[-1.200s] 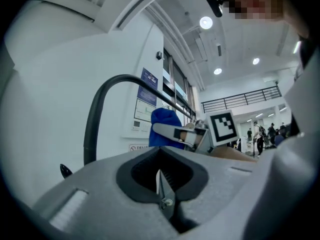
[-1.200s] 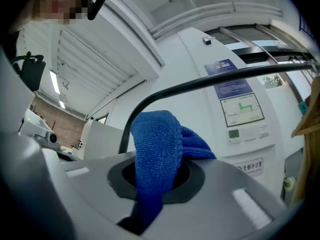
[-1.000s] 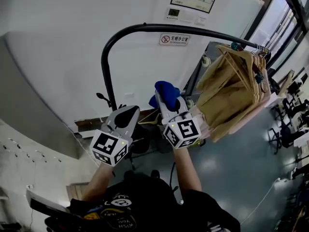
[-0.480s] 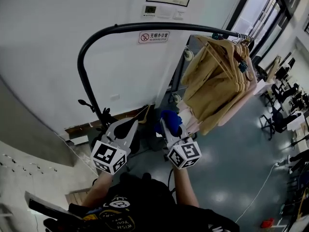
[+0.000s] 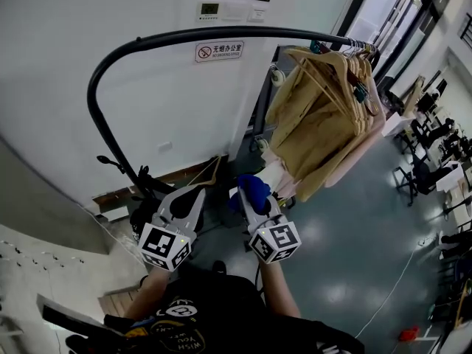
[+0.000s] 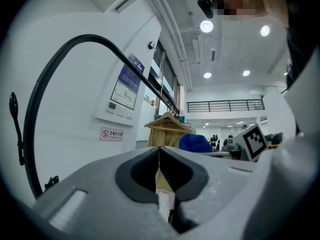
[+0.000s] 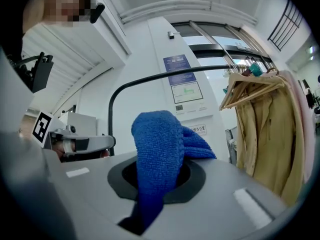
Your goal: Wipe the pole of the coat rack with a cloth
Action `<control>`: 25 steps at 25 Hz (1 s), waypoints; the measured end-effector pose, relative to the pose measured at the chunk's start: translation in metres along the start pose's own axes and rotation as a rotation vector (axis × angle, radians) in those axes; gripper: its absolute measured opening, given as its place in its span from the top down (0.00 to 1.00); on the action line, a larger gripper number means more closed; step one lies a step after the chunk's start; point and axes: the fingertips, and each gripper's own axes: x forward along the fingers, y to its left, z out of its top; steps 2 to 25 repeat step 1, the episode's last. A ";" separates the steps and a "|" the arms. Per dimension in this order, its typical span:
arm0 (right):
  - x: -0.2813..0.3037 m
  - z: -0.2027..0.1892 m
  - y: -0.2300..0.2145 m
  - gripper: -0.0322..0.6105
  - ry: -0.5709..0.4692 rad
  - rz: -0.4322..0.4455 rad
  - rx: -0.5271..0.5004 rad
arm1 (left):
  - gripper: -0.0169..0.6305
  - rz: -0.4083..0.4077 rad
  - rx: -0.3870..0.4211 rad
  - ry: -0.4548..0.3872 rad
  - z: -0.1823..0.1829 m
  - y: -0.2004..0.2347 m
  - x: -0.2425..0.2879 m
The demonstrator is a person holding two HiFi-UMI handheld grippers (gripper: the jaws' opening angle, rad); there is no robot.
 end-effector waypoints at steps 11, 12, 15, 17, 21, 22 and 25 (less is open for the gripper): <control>-0.001 0.001 -0.001 0.89 -0.001 0.000 -0.010 | 0.97 0.001 -0.006 0.003 -0.001 -0.001 0.003; -0.001 0.001 -0.001 0.89 -0.001 0.000 -0.010 | 0.97 0.001 -0.006 0.003 -0.001 -0.001 0.003; -0.001 0.001 -0.001 0.89 -0.001 0.000 -0.010 | 0.97 0.001 -0.006 0.003 -0.001 -0.001 0.003; -0.001 0.001 -0.001 0.89 -0.001 0.000 -0.010 | 0.97 0.001 -0.006 0.003 -0.001 -0.001 0.003; -0.001 0.001 -0.001 0.89 -0.001 0.000 -0.010 | 0.97 0.001 -0.006 0.003 -0.001 -0.001 0.003; -0.001 0.001 -0.001 0.89 -0.001 0.000 -0.010 | 0.97 0.001 -0.006 0.003 -0.001 -0.001 0.003; -0.001 0.001 -0.001 0.89 -0.001 0.000 -0.010 | 0.97 0.001 -0.006 0.003 -0.001 -0.001 0.003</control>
